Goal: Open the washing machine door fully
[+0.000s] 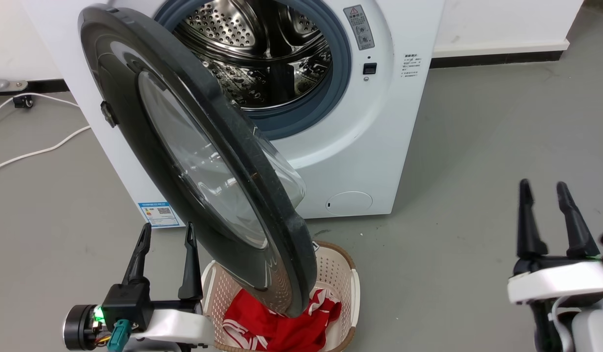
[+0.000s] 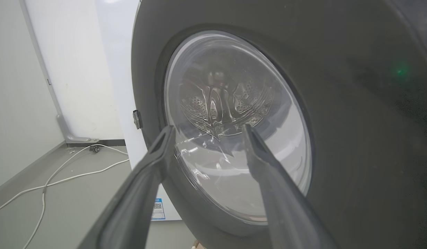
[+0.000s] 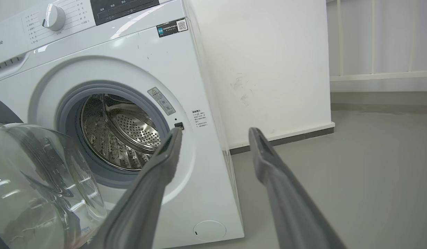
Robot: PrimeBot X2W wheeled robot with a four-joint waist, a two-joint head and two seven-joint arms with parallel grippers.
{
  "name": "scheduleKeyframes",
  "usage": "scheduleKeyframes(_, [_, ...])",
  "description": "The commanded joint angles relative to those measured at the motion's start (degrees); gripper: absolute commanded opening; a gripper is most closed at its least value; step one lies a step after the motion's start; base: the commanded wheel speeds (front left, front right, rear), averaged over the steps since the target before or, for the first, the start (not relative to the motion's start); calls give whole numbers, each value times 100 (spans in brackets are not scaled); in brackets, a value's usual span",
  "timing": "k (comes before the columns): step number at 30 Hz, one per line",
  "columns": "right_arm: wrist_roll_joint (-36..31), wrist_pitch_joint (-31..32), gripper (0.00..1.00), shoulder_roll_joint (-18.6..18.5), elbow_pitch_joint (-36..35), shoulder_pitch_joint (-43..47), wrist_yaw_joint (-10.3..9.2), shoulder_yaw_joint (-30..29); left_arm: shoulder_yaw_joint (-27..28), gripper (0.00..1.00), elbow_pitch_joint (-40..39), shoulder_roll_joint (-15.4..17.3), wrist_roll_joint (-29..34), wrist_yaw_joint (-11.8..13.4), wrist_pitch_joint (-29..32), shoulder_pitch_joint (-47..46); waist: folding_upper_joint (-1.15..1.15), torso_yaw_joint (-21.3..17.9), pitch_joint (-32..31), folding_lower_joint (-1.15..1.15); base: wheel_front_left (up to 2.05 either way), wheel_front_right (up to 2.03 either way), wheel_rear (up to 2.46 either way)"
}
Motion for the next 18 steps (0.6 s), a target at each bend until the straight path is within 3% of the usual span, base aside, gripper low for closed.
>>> scheduleKeyframes(1, [-434,-21,100,119,-224,169,-2,-44,3,100,-17,1,7,15,-13,-12,0,3,1,0,0,0,0])
scheduleKeyframes(9, [-2153,355,100,472,-1508,919,-3,3,13,100,-31,-3,73,-21,-13,-60,0,45,18,0,0,0,0])
scheduleKeyframes(18, [-1922,325,100,481,-1231,1090,-3,102,-29,100,-27,-8,99,-49,-13,-78,0,89,31,0,0,0,0])
